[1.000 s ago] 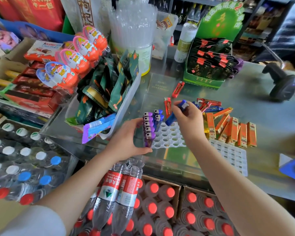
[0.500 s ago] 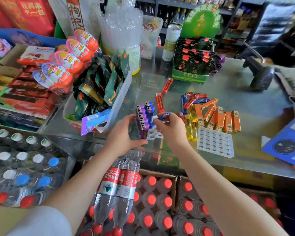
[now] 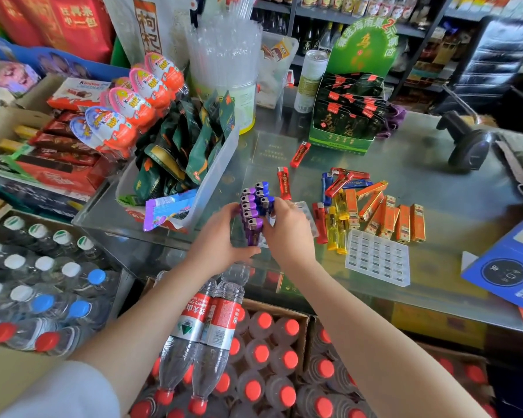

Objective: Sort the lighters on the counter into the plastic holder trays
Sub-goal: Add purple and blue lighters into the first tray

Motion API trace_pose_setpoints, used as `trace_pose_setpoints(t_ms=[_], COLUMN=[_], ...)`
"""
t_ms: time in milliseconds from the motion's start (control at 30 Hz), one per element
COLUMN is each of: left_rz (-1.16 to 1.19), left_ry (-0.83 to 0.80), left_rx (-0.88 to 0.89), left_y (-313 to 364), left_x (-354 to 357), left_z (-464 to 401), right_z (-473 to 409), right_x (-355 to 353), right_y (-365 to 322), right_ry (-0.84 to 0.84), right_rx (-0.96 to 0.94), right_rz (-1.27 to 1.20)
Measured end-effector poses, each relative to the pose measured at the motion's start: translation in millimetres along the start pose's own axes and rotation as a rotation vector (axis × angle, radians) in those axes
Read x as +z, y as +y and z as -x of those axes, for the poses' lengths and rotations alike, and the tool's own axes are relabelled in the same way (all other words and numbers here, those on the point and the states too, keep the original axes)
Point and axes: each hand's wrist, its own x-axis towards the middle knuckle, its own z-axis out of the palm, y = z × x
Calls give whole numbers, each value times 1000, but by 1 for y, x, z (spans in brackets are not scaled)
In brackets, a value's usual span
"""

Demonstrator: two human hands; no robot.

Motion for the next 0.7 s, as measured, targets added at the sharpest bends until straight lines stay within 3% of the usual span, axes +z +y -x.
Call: trace_pose_setpoints(t_ms=[67,200,300,433,700], left_rz=[2,-16,-25,-47,-4], left_ry=[4,-15,-47,-88,-96], left_rx=[-8,-18,3,3,17], left_y=[1,2,6,10,2], left_x=[1,1,2,4,4], left_z=[0,-1,-5,-14,-20], right_z=[3,0,-9,-35,-81], right_x=[1,-17,-39,-60,-54], right_y=[3,23,47,75,81], right_ry=[6,-150,-64,72,-99], right_rx=[-35,-90,-42,7,101], right_rz=[7,-19,-22,91,413])
